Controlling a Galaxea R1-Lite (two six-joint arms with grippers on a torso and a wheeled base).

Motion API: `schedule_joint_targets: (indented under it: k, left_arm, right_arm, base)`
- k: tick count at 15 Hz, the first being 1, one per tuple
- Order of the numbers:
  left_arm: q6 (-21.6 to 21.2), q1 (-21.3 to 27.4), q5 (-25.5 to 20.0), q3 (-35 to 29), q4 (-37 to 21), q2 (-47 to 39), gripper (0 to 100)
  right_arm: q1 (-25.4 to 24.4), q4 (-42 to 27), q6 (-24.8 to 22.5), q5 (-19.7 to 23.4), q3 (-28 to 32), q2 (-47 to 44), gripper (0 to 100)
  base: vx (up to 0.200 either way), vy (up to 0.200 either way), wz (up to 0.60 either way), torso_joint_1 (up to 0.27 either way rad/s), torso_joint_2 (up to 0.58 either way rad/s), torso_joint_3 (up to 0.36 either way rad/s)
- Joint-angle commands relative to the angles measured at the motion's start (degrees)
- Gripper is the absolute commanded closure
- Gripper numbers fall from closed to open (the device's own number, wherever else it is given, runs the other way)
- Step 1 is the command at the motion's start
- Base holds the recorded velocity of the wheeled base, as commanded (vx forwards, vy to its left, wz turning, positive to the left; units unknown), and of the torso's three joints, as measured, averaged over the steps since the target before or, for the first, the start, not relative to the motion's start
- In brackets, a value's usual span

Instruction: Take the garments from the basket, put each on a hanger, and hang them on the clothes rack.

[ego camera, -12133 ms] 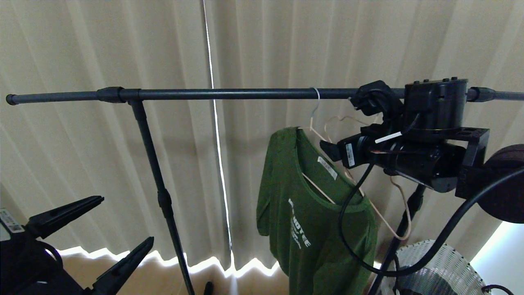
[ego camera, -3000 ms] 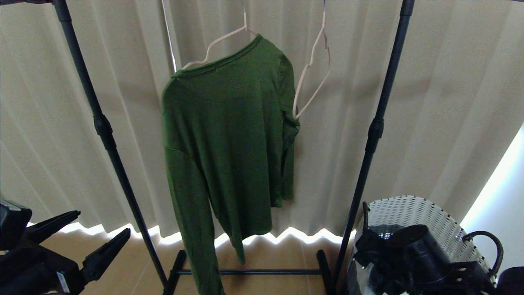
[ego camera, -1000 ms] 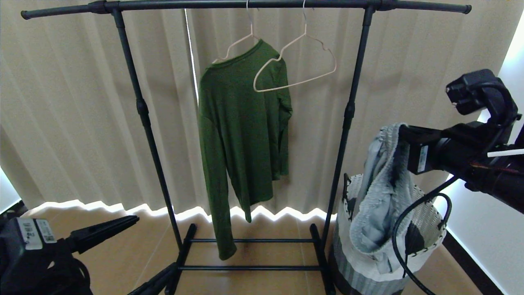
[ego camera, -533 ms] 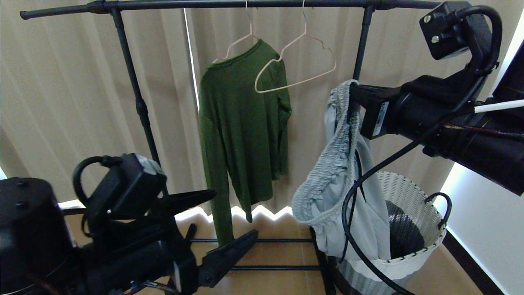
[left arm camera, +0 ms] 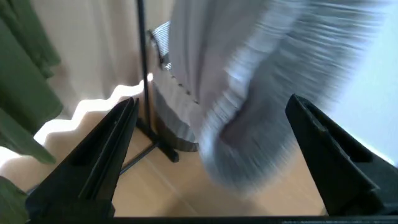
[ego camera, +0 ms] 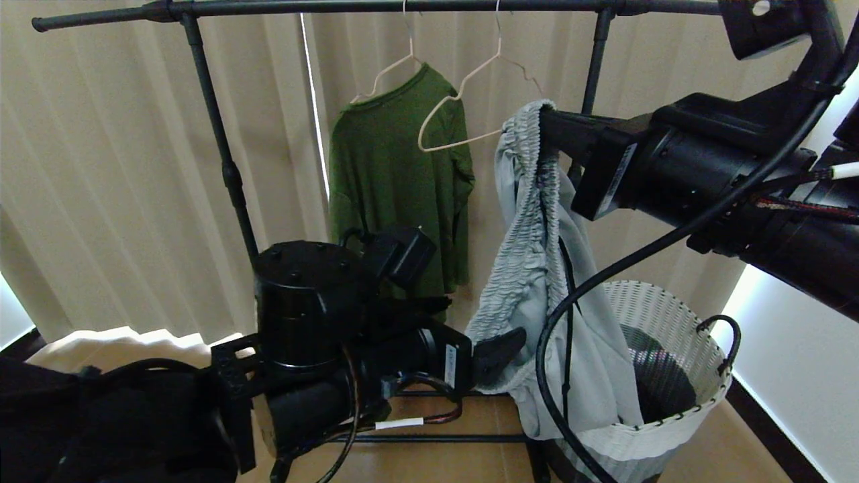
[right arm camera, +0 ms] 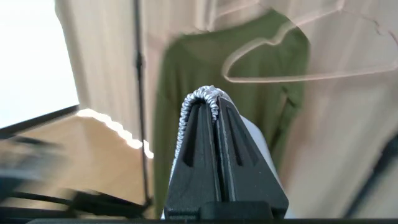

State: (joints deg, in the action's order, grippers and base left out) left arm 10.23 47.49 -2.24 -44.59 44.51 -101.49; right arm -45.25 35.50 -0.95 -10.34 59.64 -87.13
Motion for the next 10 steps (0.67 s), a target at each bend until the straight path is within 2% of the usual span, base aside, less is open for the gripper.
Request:
schedule_joint_targets:
  k: [1, 5, 10]
  left_arm:
    - [0.1, -1.7, 0.5, -1.0, 0.0, -5.5, 0]
    - [0.1, -4.8, 0.7, -0.1, -0.1, -6.4, 0]
    - [0.1, -6.4, 0.7, 3.1, 0.1, -5.5, 0]
  right_arm:
    - [-0.1, 0.1, 0.0, 0.1, 0.0, 0.3, 100]
    - [-0.1, 0.4, 0.0, 0.1, -0.4, 1.3, 100]
    - [0.5, 0.4, 0.0, 0.1, -1.5, 2.0, 100]
  base:
    - [0.0, 0.0, 0.0, 0.0, 0.0, 0.0]
    - [0.0, 0.0, 0.0, 0.0, 0.0, 0.0]
    - [0.0, 0.0, 0.0, 0.0, 0.0, 0.0]
